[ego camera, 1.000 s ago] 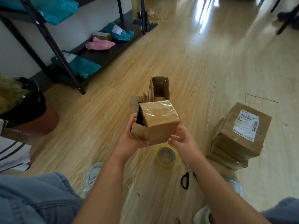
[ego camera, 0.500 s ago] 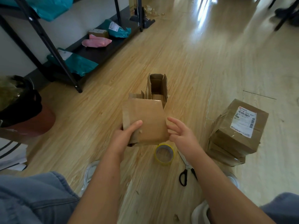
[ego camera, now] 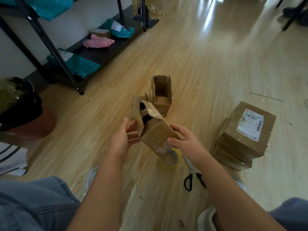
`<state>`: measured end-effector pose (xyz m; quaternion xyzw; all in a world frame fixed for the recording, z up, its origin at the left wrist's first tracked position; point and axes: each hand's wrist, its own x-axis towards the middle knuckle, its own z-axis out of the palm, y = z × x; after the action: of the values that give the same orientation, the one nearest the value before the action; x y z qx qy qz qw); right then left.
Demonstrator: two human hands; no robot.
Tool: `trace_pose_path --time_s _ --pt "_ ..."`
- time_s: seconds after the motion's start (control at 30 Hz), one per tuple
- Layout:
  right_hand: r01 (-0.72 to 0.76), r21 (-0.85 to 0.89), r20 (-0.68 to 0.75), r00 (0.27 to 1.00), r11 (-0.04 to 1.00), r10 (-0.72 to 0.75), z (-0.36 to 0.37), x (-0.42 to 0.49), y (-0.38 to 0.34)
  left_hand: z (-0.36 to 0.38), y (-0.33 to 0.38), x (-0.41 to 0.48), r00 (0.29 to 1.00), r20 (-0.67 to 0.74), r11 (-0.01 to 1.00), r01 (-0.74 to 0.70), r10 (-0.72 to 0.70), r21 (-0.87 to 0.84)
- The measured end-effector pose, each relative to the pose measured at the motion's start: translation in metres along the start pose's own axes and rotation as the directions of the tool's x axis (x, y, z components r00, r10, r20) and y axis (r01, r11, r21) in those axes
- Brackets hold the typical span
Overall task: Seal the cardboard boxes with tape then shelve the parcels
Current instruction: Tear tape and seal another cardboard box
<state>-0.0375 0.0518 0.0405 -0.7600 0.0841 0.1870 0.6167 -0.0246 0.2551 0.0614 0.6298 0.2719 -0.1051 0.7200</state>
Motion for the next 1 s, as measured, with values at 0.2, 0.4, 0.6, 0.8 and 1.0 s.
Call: trace_pose_path --time_s 0.2,0.4,0.6,0.8,1.0 --pt "-0.029 0.068 0.005 1.000 0.997 0.028 0.002 -0.001 -0.005 0.004 -0.006 0.007 0.984 0.075 0.963 -0.176 0.164 0.205" --pt "-0.113 0.110 0.033 0.993 0.988 0.110 0.004 -0.001 -0.001 0.015 -0.007 0.004 0.966 0.065 0.910 -0.258 0.250 0.324" --pt "-0.114 0.086 -0.035 0.992 0.990 0.117 0.006 0.002 0.006 0.021 -0.005 0.002 0.942 0.118 0.830 -0.333 0.314 0.447" --pt "-0.136 0.419 0.004 0.989 0.898 0.148 -0.013 0.005 0.007 -0.010 -0.003 0.010 0.954 -0.246 0.984 -0.148 0.169 0.103" --pt "-0.142 0.603 0.079 0.990 0.785 0.118 -0.012 0.004 0.014 -0.009 -0.007 0.010 0.996 0.066 0.995 -0.058 0.053 0.080"
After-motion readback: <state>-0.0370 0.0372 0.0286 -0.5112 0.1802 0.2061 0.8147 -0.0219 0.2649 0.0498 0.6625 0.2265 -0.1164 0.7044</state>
